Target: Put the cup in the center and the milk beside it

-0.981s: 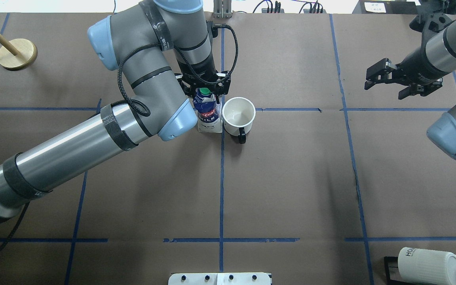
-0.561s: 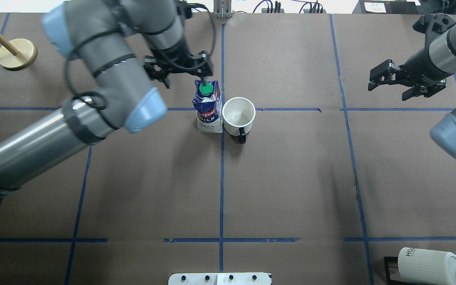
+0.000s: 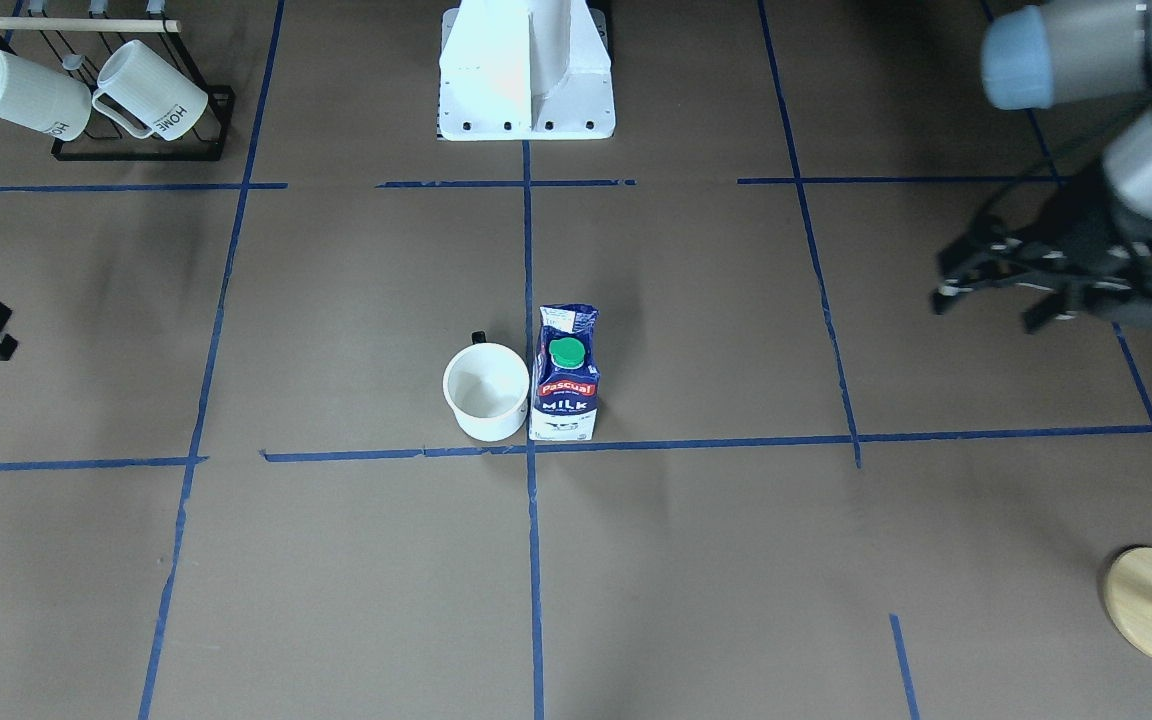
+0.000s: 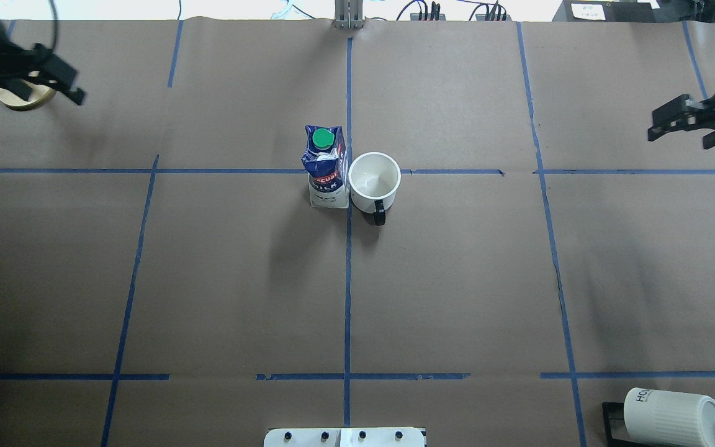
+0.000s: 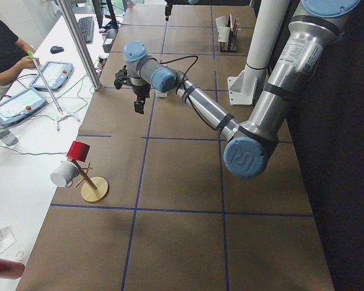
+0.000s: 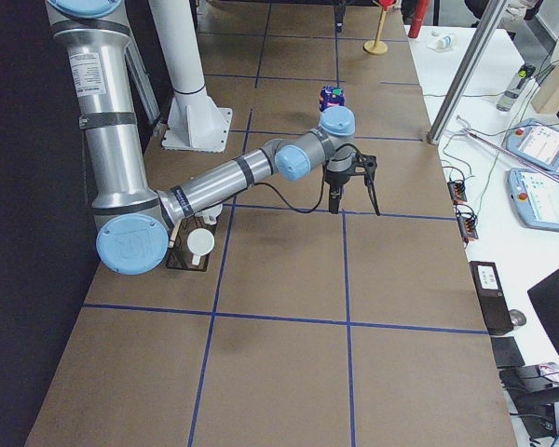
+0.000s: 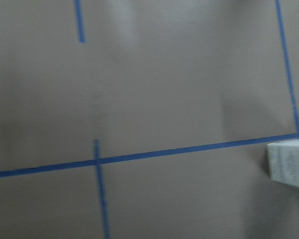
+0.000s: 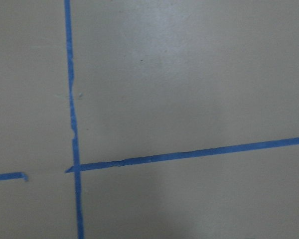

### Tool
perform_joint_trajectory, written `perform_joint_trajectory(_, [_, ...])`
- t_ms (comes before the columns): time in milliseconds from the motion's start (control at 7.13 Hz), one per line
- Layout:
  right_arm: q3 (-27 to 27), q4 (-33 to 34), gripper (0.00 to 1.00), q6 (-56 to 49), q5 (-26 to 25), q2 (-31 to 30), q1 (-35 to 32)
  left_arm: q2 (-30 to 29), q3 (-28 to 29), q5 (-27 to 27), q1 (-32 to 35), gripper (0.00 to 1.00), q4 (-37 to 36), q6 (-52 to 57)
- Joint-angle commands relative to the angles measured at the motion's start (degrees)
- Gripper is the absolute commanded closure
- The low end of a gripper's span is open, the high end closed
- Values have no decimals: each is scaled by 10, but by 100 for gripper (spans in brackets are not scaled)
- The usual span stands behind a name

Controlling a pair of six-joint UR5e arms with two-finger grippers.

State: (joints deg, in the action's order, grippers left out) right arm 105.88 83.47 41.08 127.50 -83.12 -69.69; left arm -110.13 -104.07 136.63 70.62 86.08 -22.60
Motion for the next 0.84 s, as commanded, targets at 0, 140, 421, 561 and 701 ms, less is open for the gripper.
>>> perform_joint_trajectory(0, [-47,28,0,-152,44,-9,-102,46,65,1,97,0,0,213])
perform_joint_trajectory(140, [-75,67,0,-278,66,-9,-155,48,107,1,138,0,0,299])
perform_joint_trajectory(421, [-134,115,0,-446,77,-1,-204,43,223,4,208,0,5,439])
perform_joint_trajectory(561, [-152,115,0,-487,89,-7,-225,42,238,0,224,0,1,446])
perform_joint_trajectory(701, [-174,115,0,-520,110,-6,-244,44,244,-1,229,0,-1,435])
